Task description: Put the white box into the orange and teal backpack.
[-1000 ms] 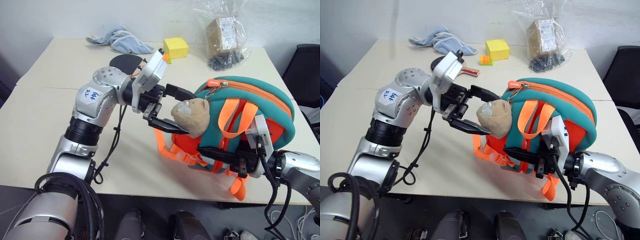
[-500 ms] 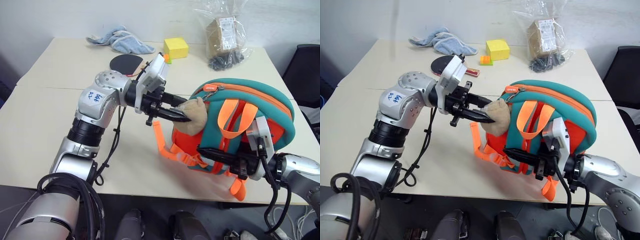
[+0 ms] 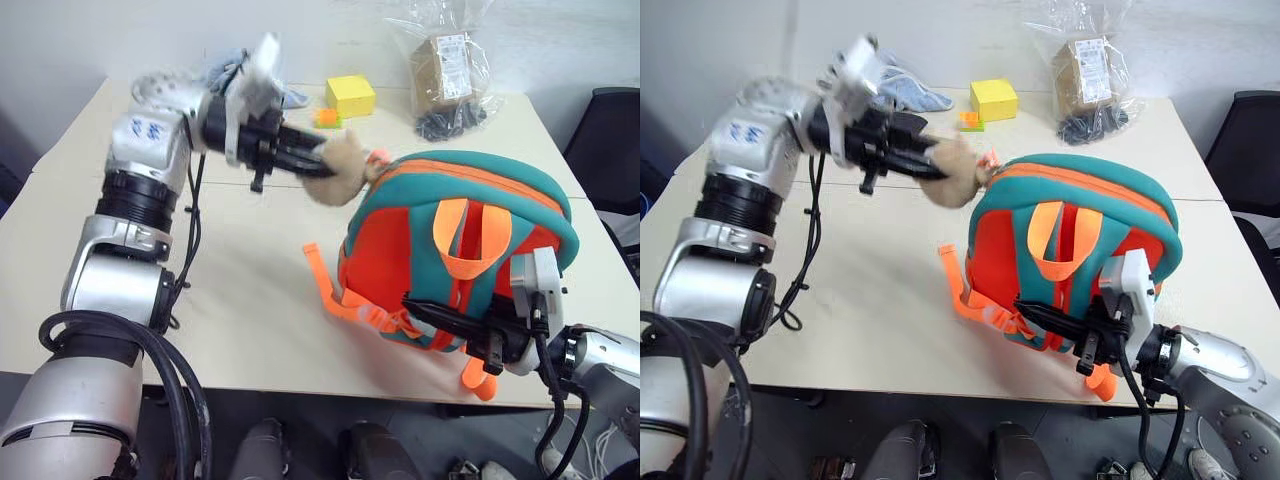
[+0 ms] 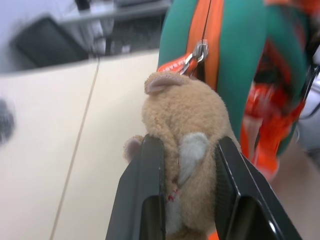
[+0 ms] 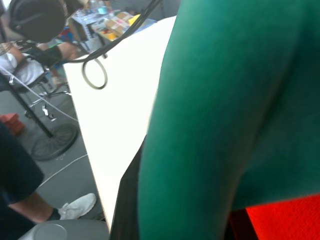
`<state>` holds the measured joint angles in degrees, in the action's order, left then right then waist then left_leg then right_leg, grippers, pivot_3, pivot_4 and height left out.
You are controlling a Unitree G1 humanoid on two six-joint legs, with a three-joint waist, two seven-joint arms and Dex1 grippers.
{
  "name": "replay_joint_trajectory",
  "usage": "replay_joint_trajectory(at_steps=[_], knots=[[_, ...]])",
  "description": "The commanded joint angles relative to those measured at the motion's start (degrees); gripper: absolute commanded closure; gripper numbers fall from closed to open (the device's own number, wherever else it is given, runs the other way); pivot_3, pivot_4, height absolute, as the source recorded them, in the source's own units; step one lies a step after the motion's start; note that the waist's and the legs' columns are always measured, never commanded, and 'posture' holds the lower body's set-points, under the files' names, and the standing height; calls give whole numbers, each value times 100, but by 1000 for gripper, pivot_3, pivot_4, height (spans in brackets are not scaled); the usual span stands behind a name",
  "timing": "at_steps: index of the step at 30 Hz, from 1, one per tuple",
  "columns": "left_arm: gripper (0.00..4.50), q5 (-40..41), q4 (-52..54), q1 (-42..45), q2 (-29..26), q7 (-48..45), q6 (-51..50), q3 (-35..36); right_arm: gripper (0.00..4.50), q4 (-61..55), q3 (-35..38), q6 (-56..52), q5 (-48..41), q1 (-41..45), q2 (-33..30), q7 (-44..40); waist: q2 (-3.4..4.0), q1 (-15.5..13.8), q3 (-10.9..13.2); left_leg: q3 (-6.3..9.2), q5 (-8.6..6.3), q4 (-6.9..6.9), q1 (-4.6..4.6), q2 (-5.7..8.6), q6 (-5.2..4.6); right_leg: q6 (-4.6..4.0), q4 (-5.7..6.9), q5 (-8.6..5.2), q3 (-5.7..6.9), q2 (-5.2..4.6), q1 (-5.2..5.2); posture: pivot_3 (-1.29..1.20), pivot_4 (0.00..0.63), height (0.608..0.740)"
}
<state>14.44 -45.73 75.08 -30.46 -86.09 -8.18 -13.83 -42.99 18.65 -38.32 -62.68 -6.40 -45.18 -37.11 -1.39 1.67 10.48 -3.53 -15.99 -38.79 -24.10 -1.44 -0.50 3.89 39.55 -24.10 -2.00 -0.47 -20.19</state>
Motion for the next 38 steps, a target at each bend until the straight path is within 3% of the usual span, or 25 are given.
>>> replay_joint_trajectory(at_steps=[1, 6, 10, 15, 19, 20, 24, 30, 32, 34, 38], knots=[[3684, -708, -550, -84, -113, -345, 1169, -269, 4500, -212, 252, 217, 53, -112, 42, 15, -2, -7, 1, 0, 0, 0, -4, 0, 0, 0, 0, 0, 0, 0, -4, 0, 150, 740], [3684, -1132, -1057, -321, 123, -250, 1950, -397, 4500, -211, 297, 323, 226, -312, -33, -167, -4, -17, 2, 0, -1, -4, -8, 2, -2, 0, 0, 0, 2, -5, -6, 0, 150, 740], [3684, -1176, -431, -1190, 457, -383, 2173, -610, 4500, -101, 231, 443, 425, -191, 67, -48, -3, -6, 1, 1, -1, -4, -2, 1, -2, 0, 1, 0, 2, -6, 0, 0, 150, 740], [3684, -1101, 341, -1901, 835, 109, 1589, -562, 4500, -27, 35, 551, 972, -21, 172, 200, 0, -23, -2, 5, -1, -9, -1, 0, -2, 0, 7, 0, 5, -6, 1, 0, 150, 740], [3684, -852, 780, -2002, 652, 2, 798, -283, 4500, -108, 273, 533, 1049, -362, 72, 56, 0, -28, -2, 8, -2, -9, -2, 3, -3, 0, 3, 0, 7, -6, 9, 0, 150, 740], [3025, -741, 880, -2007, 543, -123, 531, -189, 3826, -96, 452, 467, 933, -498, 30, 9, 0, -25, -2, 8, -2, -9, -2, 3, -3, 0, 4, 0, 7, -6, 10, 0, 150, 740], [1851, -342, 1289, -2116, 72, -375, -277, 133, 2556, -4, 1566, 330, 632, -1318, -248, -639, 0, -8, -2, 9, -2, -7, -2, 2, -3, 0, 4, 0, 9, -4, 10, 0, 150, 740], [28, 469, 1896, -2207, -880, -583, -1544, 722, 488, 959, 4251, -179, -91, -2624, -607, -2303, 0, -15, -1, 10, -2, 1, 10, 2, -3, 0, -6, 0, 10, 0, 25, 0, 150, 740], [0, 540, 1893, -2182, -1414, -602, -1454, 800, 36, 1668, 5054, -354, -45, -2886, -855, -2830, -2, -15, 0, 13, -3, 10, 24, 3, -5, 0, -22, 0, 12, 0, 45, 0, 150, 740], [0, 675, 1727, -2021, -1886, -636, -1544, 974, 36, 2303, 5625, -582, -70, -2995, -1143, -3166, -9, 13, 4, 0, -11, 76, 87, 17, -21, 0, -70, 0, -3, -9, 97, 0, 150, 740], [0, 1103, 1645, -2010, -2184, -495, -1876, 1532, 36, 2732, 5827, -884, -232, -2781, -1343, -3222, -9, 2, 4, 4, -19, 85, 96, 13, -33, 0, -77, 0, 1, -10, 105, 0, 150, 740]])
